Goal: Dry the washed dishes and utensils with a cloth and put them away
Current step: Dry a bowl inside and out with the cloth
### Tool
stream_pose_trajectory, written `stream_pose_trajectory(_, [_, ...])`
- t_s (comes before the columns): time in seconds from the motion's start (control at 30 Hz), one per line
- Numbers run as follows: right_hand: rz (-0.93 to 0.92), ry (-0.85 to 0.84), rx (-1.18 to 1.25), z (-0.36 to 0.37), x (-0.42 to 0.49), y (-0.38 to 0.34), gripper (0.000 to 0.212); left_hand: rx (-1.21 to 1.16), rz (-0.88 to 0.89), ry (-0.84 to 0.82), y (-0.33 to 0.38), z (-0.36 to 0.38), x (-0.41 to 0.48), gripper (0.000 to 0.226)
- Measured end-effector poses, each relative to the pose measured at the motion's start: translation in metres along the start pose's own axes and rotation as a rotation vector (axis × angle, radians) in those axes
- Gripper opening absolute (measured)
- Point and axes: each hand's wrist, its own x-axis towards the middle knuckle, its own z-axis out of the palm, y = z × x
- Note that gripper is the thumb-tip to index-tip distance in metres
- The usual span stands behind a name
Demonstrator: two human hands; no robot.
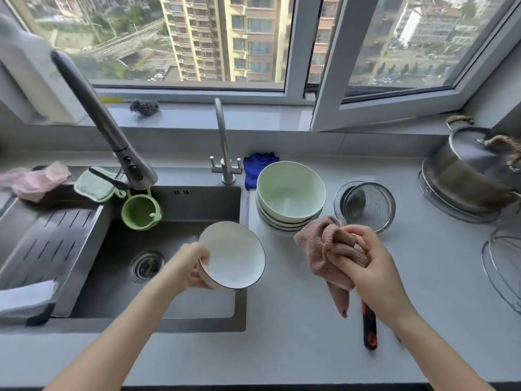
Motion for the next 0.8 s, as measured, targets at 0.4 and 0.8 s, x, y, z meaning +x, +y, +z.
stream_pose_trajectory(0.4, [-0.047, -0.019, -0.036, 0.099, 0.013, -0.017, 0.036, 1.250, 0.747, 0.479, 0.014, -0.054, 0.011, 0.050])
stream_pose_trajectory(0.8, [-0.145, 0.068, -0.195, 0.200, 0.035, -0.023, 0.025, 0.109, 0.313, -0.012, 0.020, -0.117, 0.035, 0.055])
